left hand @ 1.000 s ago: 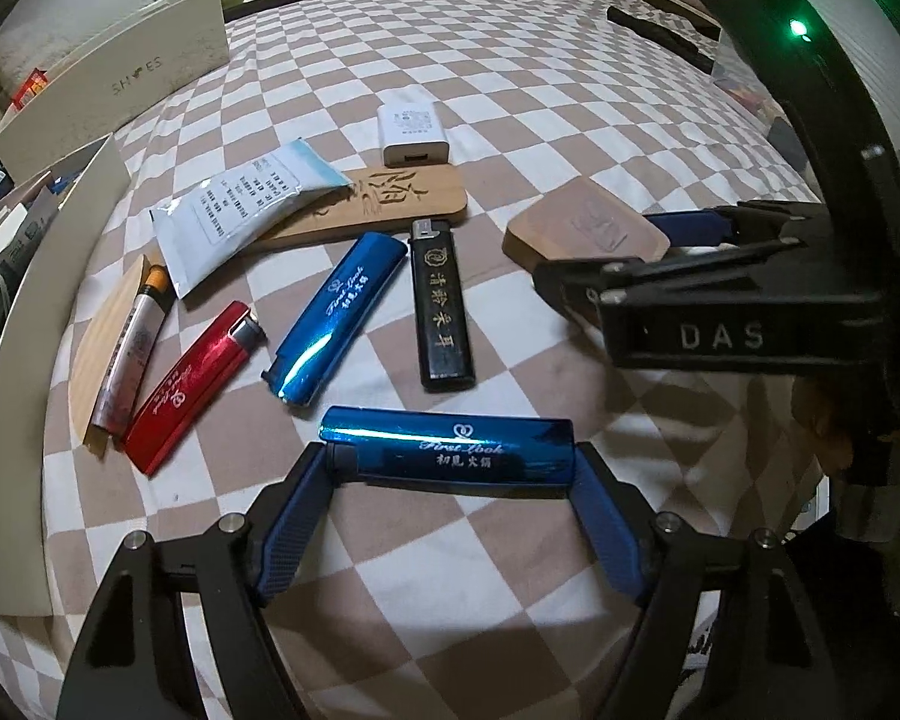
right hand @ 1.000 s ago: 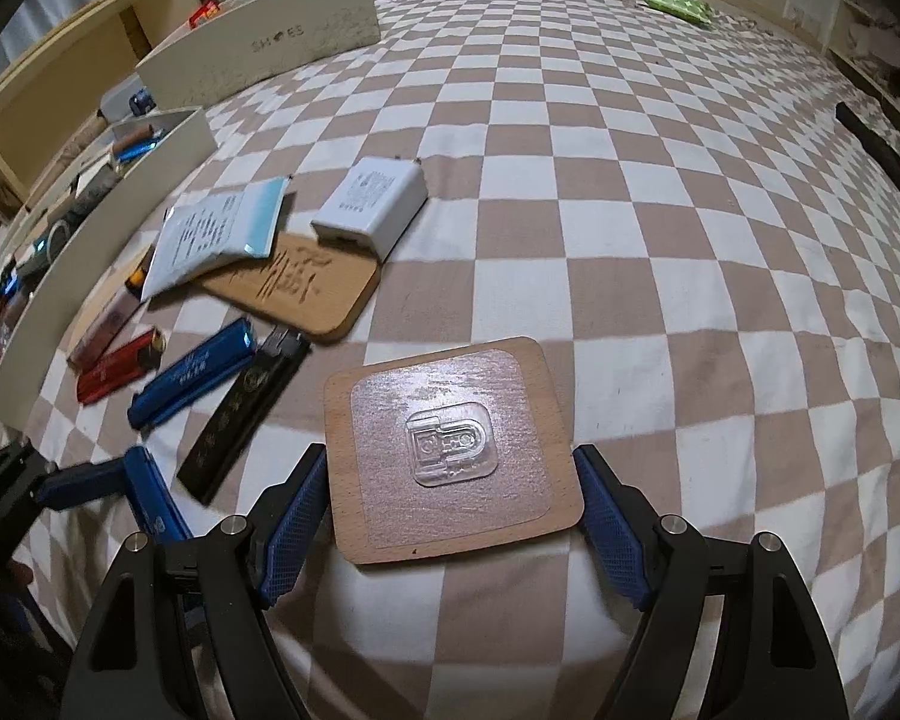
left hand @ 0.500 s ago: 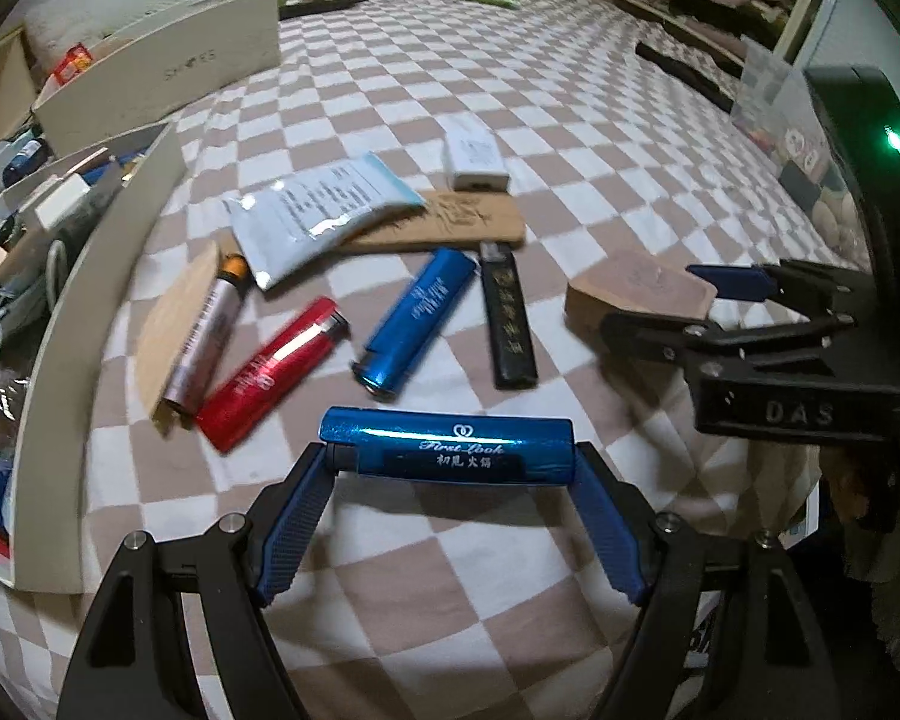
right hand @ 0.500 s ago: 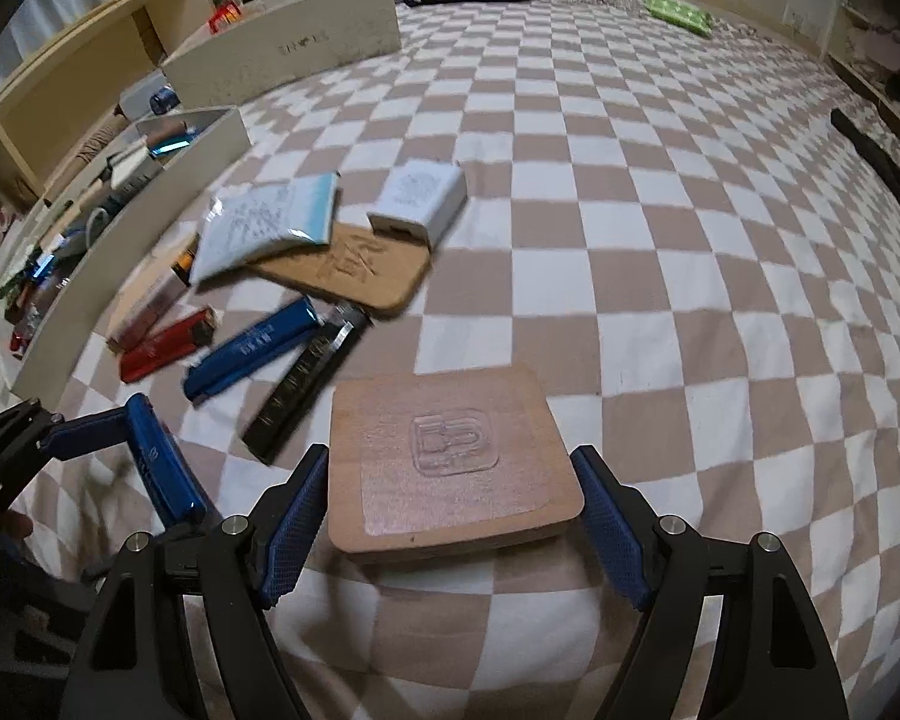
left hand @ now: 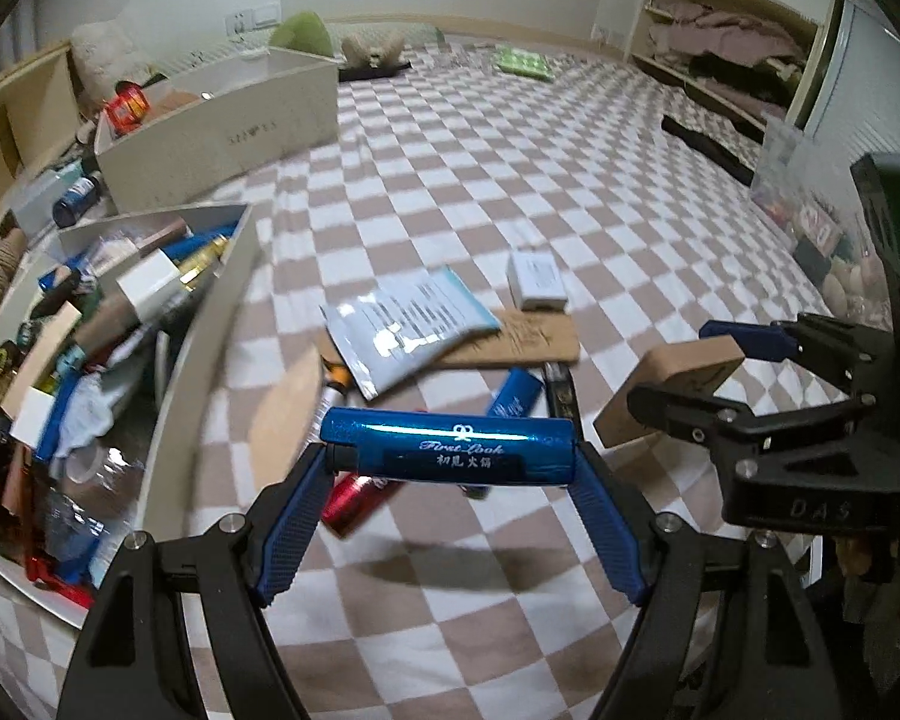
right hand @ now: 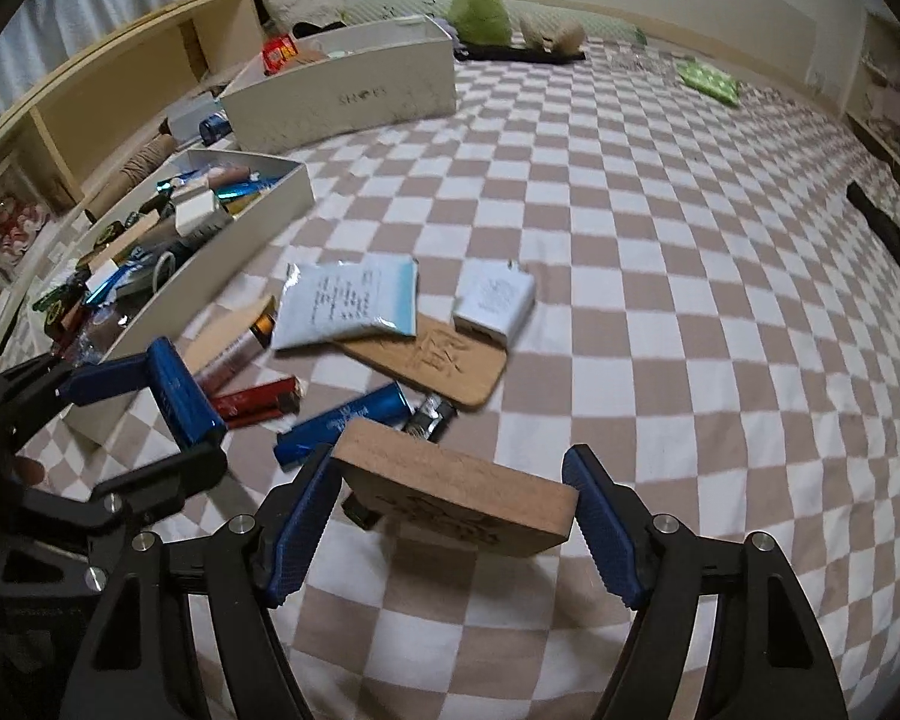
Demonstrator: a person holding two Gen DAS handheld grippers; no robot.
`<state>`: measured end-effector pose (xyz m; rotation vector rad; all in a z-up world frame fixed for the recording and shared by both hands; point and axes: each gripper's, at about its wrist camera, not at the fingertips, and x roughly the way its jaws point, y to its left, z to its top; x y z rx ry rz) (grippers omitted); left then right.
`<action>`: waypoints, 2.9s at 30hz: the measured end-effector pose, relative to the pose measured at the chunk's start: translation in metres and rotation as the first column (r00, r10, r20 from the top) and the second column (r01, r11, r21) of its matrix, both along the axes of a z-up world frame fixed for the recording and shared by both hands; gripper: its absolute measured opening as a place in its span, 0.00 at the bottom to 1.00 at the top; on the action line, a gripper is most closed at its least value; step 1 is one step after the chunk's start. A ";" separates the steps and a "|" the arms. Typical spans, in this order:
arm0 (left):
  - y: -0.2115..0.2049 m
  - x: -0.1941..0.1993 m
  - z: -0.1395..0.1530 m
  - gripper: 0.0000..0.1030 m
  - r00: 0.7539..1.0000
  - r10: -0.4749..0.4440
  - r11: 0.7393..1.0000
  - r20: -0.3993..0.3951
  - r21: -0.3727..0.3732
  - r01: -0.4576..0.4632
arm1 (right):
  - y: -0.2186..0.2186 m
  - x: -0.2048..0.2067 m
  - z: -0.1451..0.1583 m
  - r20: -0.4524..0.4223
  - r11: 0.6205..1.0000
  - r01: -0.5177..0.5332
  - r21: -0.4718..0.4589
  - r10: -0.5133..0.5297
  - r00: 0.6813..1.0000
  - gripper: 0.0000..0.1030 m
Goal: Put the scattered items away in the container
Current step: 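Lift the wooden pad with the right gripper while the left lifts the blue lighter, then carry the wooden pad in the right gripper while the left carries the blue lighter over the tray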
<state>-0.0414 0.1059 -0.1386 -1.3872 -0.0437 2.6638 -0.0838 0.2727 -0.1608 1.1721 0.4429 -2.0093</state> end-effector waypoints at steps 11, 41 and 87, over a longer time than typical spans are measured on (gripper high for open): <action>-0.015 0.006 0.000 0.77 1.000 0.029 0.999 0.001 0.018 -0.029 | -0.001 0.006 -0.012 0.031 1.000 0.003 0.021 -0.004 1.000 0.74; -0.009 0.006 -0.016 0.77 0.997 0.008 0.999 0.070 0.046 -0.011 | 0.027 0.031 -0.054 0.228 0.997 0.068 0.035 -0.074 0.971 1.00; -0.033 0.010 0.017 0.77 0.998 0.058 0.997 -0.006 0.047 -0.057 | -0.004 0.037 -0.007 0.040 1.000 0.021 -0.009 -0.020 0.999 0.81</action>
